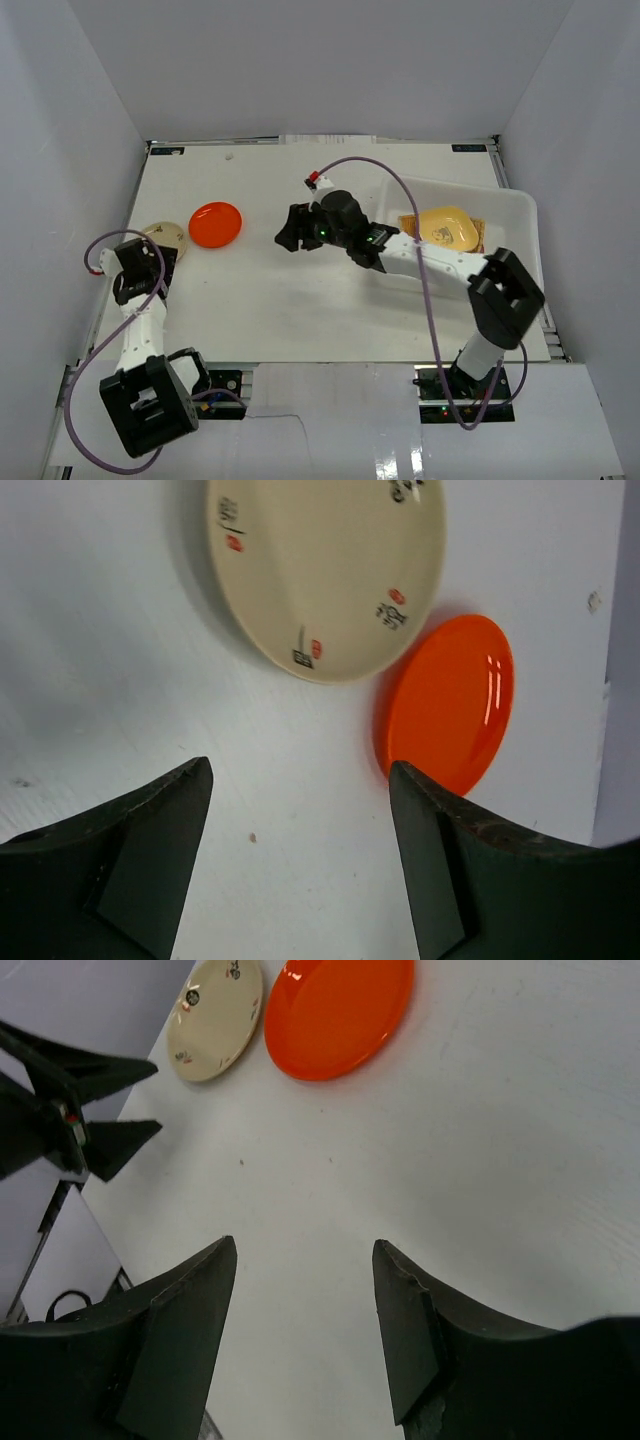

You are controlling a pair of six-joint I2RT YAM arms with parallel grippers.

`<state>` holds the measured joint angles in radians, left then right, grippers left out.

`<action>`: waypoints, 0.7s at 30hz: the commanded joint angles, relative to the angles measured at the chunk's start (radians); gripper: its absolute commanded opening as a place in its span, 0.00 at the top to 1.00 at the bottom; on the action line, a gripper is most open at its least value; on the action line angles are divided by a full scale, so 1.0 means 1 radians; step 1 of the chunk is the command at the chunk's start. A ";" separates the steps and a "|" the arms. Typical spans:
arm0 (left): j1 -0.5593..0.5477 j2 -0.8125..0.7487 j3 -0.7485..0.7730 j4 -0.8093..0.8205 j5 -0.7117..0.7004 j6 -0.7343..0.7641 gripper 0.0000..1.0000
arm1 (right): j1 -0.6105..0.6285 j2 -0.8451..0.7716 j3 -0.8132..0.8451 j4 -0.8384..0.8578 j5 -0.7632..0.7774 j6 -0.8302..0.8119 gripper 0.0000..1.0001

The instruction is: Place the plates into the plastic bin on the countertop

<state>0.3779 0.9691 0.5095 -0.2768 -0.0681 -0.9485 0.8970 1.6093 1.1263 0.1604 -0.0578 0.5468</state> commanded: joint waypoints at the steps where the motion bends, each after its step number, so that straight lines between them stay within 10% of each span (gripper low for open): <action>1: 0.102 0.037 -0.043 0.068 0.168 -0.038 0.18 | -0.001 0.192 0.165 0.134 -0.011 0.126 0.37; 21: 0.207 0.470 -0.008 0.340 0.212 -0.096 0.37 | -0.006 0.983 0.766 0.166 -0.024 0.596 0.35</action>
<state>0.5797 1.3869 0.4969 0.0647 0.1608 -1.0451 0.8959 2.5217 1.8484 0.3485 -0.1070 1.0634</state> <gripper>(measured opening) 0.654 0.649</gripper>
